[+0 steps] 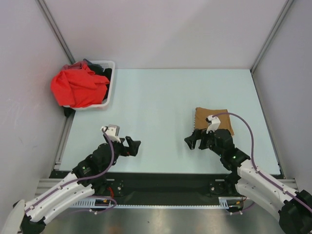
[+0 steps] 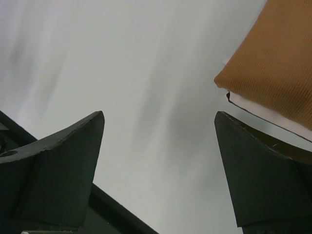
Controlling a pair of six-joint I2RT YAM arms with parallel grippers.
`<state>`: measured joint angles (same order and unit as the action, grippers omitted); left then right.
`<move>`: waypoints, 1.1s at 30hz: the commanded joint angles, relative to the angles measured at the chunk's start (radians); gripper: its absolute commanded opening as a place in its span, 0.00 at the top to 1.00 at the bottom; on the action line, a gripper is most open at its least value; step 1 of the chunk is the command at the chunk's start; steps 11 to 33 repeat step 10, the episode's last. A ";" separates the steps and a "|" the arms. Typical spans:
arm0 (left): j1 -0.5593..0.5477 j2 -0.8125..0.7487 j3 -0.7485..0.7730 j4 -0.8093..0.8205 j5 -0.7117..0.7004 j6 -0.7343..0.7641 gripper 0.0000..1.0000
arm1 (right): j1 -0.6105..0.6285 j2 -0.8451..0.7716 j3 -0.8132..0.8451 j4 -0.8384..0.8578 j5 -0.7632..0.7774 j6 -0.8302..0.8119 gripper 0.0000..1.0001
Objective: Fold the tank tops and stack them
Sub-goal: Neatly place the folded tank top to the corner
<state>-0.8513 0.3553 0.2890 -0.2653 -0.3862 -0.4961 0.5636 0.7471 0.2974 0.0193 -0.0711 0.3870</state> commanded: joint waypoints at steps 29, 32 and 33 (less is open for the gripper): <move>0.005 0.036 -0.013 0.046 0.003 0.017 0.00 | 0.007 0.024 0.014 0.117 0.034 -0.011 0.00; 0.005 0.036 -0.013 0.046 0.003 0.017 0.00 | 0.007 0.024 0.014 0.117 0.034 -0.011 0.00; 0.005 0.036 -0.013 0.046 0.003 0.017 0.00 | 0.007 0.024 0.014 0.117 0.034 -0.011 0.00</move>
